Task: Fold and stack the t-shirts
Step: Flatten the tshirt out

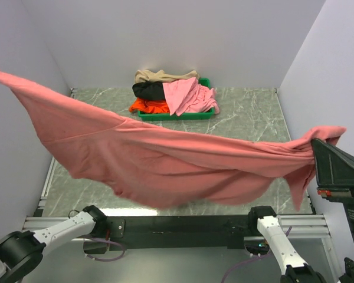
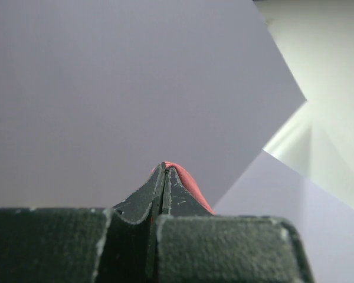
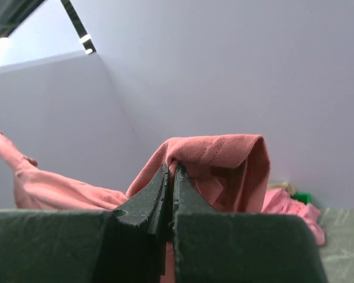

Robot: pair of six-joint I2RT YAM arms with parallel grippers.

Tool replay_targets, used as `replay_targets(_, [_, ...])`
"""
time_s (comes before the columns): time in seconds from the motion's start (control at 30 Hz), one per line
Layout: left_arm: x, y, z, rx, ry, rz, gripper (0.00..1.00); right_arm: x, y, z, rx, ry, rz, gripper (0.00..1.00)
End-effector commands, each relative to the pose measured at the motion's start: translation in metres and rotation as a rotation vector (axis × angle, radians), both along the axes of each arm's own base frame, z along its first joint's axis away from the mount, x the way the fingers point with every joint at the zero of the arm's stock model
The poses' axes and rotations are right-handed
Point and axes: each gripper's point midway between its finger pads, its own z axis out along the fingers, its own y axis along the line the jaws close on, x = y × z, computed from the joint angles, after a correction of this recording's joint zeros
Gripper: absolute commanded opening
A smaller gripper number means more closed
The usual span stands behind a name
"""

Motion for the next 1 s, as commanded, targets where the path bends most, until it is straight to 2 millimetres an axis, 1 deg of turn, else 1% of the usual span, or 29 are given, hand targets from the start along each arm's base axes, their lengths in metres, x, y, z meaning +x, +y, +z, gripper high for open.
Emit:
replay_targets(0.0, [0.059, -0.009, -0.013, 0.029, 0.122, 0.167, 0.01, 0.038, -0.002, -0.018, -0.001, 0.108, -0.025, 0.0])
replay_targets(0.03, [0.084, -0.016, -0.022, 0.044, 0.175, 0.225, 0.01, 0.052, -0.004, -0.025, 0.013, 0.147, -0.041, 0.0])
replay_targets(0.07, [0.101, -0.016, -0.032, 0.042, 0.226, 0.295, 0.01, 0.075, -0.009, -0.036, 0.029, 0.204, -0.073, 0.0])
replay_targets(0.1, [0.122, -0.023, -0.042, 0.063, 0.27, 0.335, 0.01, 0.105, -0.01, -0.063, 0.027, 0.3, -0.089, 0.0])
replay_targets(0.13, [0.16, -0.046, -0.063, 0.128, 0.354, 0.374, 0.01, 0.124, -0.012, -0.081, 0.048, 0.366, -0.103, 0.0])
replay_targets(0.17, [0.18, -0.054, -0.079, 0.163, 0.409, 0.407, 0.01, 0.145, -0.015, -0.098, 0.062, 0.414, -0.129, 0.0])
replay_targets(0.2, [0.199, -0.057, -0.103, 0.199, 0.488, 0.47, 0.01, 0.177, -0.015, -0.147, 0.057, 0.541, -0.142, 0.0])
replay_targets(0.23, [0.231, -0.06, -0.131, 0.217, 0.558, 0.503, 0.0, 0.191, -0.015, -0.171, 0.083, 0.598, -0.15, 0.0])
replay_targets(0.27, [0.25, -0.06, -0.149, 0.231, 0.592, 0.492, 0.01, 0.206, -0.016, -0.19, 0.097, 0.62, -0.159, 0.0])
replay_targets(0.3, [0.278, -0.068, -0.194, 0.286, 0.67, 0.443, 0.01, 0.226, -0.014, -0.252, 0.09, 0.75, -0.166, 0.0])
replay_targets(0.33, [0.303, -0.049, -0.218, 0.241, 0.704, 0.455, 0.01, 0.235, -0.014, -0.277, 0.114, 0.799, -0.172, 0.0])
replay_targets(0.37, [0.321, -0.045, -0.267, 0.273, 0.788, 0.442, 0.01, 0.25, -0.014, -0.298, 0.12, 0.824, -0.182, 0.0])
replay_targets(0.4, [0.334, -0.037, -0.285, 0.267, 0.807, 0.428, 0.12, 0.258, -0.015, -0.341, 0.109, 0.907, -0.195, 0.02])
replay_targets(0.43, [0.352, -0.037, -0.306, 0.281, 0.825, 0.423, 0.34, 0.266, -0.017, -0.352, 0.1, 0.917, -0.209, 0.14])
replay_targets(0.47, [0.36, -0.033, -0.33, 0.293, 0.872, 0.438, 0.59, 0.276, -0.018, -0.373, 0.065, 0.978, -0.222, 0.23])
replay_targets(0.5, [0.367, -0.026, -0.34, 0.292, 0.903, 0.457, 0.99, 0.283, -0.019, -0.378, 0.032, 0.99, -0.228, 0.34])
replay_targets(0.53, [0.377, -0.027, -0.377, 0.344, 1.019, 0.434, 0.99, 0.284, -0.023, -0.389, -0.01, 1.043, -0.251, 0.69])
replay_targets(0.57, [0.383, -0.024, -0.365, 0.326, 1.021, 0.449, 0.99, 0.289, -0.028, -0.403, -0.037, 1.108, -0.285, 0.82])
replay_targets(0.63, [0.387, -0.018, -0.387, 0.322, 1.125, 0.49, 0.99, 0.292, -0.03, -0.4, -0.063, 1.119, -0.294, 0.87])
replay_targets(0.67, [0.38, -0.017, -0.39, 0.327, 1.167, 0.489, 0.99, 0.292, -0.03, -0.396, -0.056, 1.097, -0.29, 0.88])
replay_targets(0.7, [0.376, -0.018, -0.395, 0.31, 1.186, 0.487, 0.99, 0.288, -0.027, -0.405, -0.056, 1.104, -0.274, 0.89])
replay_targets(0.73, [0.366, -0.017, -0.389, 0.29, 1.176, 0.481, 0.99, 0.288, -0.025, -0.404, -0.047, 1.081, -0.26, 0.89])
replay_targets(0.77, [0.355, -0.021, -0.414, 0.291, 1.219, 0.449, 0.99, 0.283, -0.024, -0.402, -0.039, 1.064, -0.255, 0.89])
replay_targets(0.8, [0.348, -0.028, -0.42, 0.263, 1.218, 0.41, 0.99, 0.279, -0.025, -0.412, -0.039, 1.081, -0.257, 0.9])
replay_targets(0.83, [0.332, -0.033, -0.407, 0.243, 1.168, 0.362, 0.99, 0.274, -0.018, -0.413, -0.053, 1.079, -0.217, 0.9])
replay_targets(0.87, [0.316, -0.048, -0.449, 0.266, 1.228, 0.261, 0.99, 0.272, -0.016, -0.418, -0.059, 1.088, -0.203, 0.9])
replay_targets(0.9, [0.311, -0.058, -0.451, 0.257, 1.191, 0.214, 0.99, 0.269, -0.013, -0.426, -0.063, 1.108, -0.182, 0.9])
replay_targets(0.93, [0.296, -0.063, -0.446, 0.217, 1.156, 0.182, 0.99, 0.265, -0.009, -0.432, -0.066, 1.129, -0.16, 0.9])
replay_targets(0.97, [0.277, -0.068, -0.485, 0.23, 1.226, 0.146, 0.99, 0.262, -0.002, -0.437, -0.065, 1.147, -0.116, 0.9])
